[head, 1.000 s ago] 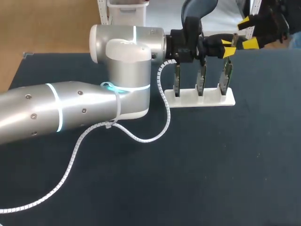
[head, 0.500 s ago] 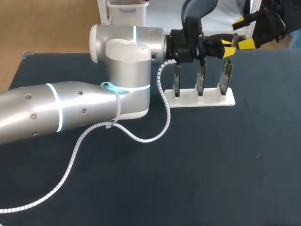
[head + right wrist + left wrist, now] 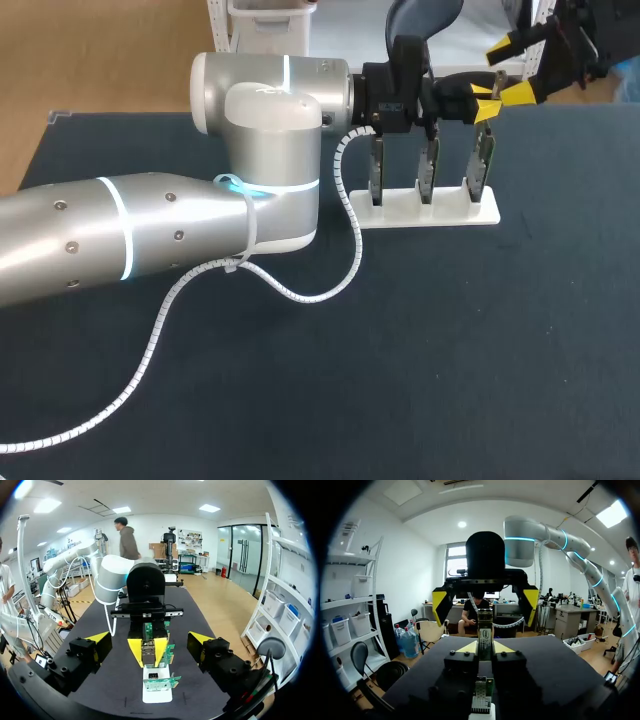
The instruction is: Pick up the optical module with the left hand, and insert it into the network port with the right hand.
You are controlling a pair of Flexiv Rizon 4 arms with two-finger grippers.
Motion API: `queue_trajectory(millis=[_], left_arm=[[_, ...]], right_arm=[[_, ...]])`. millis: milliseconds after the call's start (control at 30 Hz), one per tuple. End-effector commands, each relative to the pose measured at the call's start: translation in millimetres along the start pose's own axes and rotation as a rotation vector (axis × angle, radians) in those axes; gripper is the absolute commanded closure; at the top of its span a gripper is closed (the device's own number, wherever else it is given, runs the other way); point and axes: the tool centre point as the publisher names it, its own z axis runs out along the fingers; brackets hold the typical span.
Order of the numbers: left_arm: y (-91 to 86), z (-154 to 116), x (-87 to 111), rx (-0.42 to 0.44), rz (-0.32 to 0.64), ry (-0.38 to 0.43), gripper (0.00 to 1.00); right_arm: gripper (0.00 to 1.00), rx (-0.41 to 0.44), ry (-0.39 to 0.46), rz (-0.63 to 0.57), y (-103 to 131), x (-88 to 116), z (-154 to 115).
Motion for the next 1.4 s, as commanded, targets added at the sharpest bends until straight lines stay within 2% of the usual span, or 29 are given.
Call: queue_trajectory(millis=[33,67,100,133,167,867,900,933,967,1233,1400], left_arm=[[-2.4,-0.8,0.3,-0.007,0.001,-0.002,1.0],[-2.4,-0.8,0.3,-0.007,0.001,-0.002,1.0],[-2.4,-0.8,0.3,-0.007,0.001,-0.002,1.0],[-2.4,-0.8,0.3,-0.007,0.001,-0.002,1.0],[-2.4,-0.8,0.3,-0.007,0.001,-0.002,1.0],[-2.4,-0.8,0.3,-0.007,0.001,-0.002,1.0],[-2.4,-0.8,0.3,-0.007,0.001,-0.002,0.94],[-2.4,-0.8,0.3,-0.007,0.001,-0.002,0.63],[-2.4,-0.8,0.3,-0.007,0.001,-0.002,0.0],[-3.0,-1.8,-1.3,-0.002,0.004,-0.001,0.0],[-3.5,-3.7,-2.4,-0.005,-0.001,0.033,0.0]], right_arm=[[0.0,-0.005,0.006,-0.001,-2.4,-0.3,-0.8],[0.0,-0.005,0.006,-0.002,-2.4,-0.3,-0.8],[0.19,-0.005,0.006,-0.003,-2.4,-0.2,-0.8],[0.85,-0.002,0.006,-0.008,-2.5,-0.2,-0.9],[1.0,-0.004,0.009,-0.016,-2.2,0.1,-0.7],[1.0,-0.012,0.017,-0.022,-3.4,0.0,3.3],[1.0,-0.012,0.017,-0.023,-3.3,0.1,3.6],[1.0,-0.012,0.017,-0.023,-3.0,-0.1,4.0],[1.0,-0.012,0.016,-0.024,-2.8,-0.2,4.2],[1.0,-0.007,0.016,-0.022,-2.3,0.4,4.1],[1.0,-0.004,0.016,-0.022,-2.5,0.7,3.1]])
